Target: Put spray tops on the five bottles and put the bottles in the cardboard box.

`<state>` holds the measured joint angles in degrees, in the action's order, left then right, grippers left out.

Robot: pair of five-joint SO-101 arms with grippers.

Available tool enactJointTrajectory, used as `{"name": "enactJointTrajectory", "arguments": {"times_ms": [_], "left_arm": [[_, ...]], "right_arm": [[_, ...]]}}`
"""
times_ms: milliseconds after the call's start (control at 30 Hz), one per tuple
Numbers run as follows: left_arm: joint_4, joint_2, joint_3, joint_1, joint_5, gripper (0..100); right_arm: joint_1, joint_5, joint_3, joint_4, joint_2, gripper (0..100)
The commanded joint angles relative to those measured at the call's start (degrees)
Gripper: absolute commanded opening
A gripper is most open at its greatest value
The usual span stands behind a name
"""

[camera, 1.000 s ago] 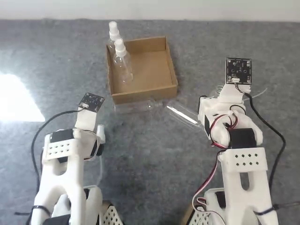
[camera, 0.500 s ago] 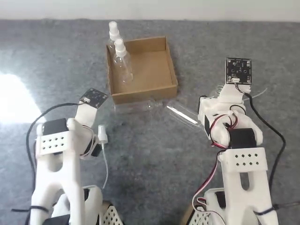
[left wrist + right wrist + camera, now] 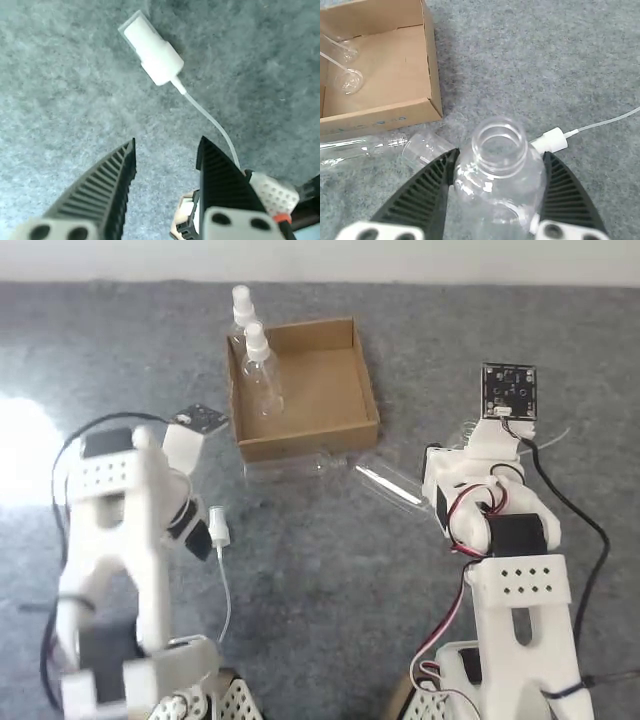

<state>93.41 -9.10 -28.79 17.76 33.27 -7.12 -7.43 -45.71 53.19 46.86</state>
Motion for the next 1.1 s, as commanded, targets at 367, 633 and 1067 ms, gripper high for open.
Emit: {"name": "enactJointTrajectory", "arguments": {"times_ms": [367,633,1067], "left_arm": [[6.2,28.1,25.2,-3.0,-8.2,18],[2.4,28.7,25.2,-6.8,-14.8,18],[-7.9,28.7,18.9,-7.0,-17.8,18]], "right_arm": [[0.7,0.0,0.9,-1.0,2.2,19.4],[0.7,0.0,0.9,-1.0,2.2,19.4],[0.7,0.0,0.9,-1.0,2.2,19.4]]}}
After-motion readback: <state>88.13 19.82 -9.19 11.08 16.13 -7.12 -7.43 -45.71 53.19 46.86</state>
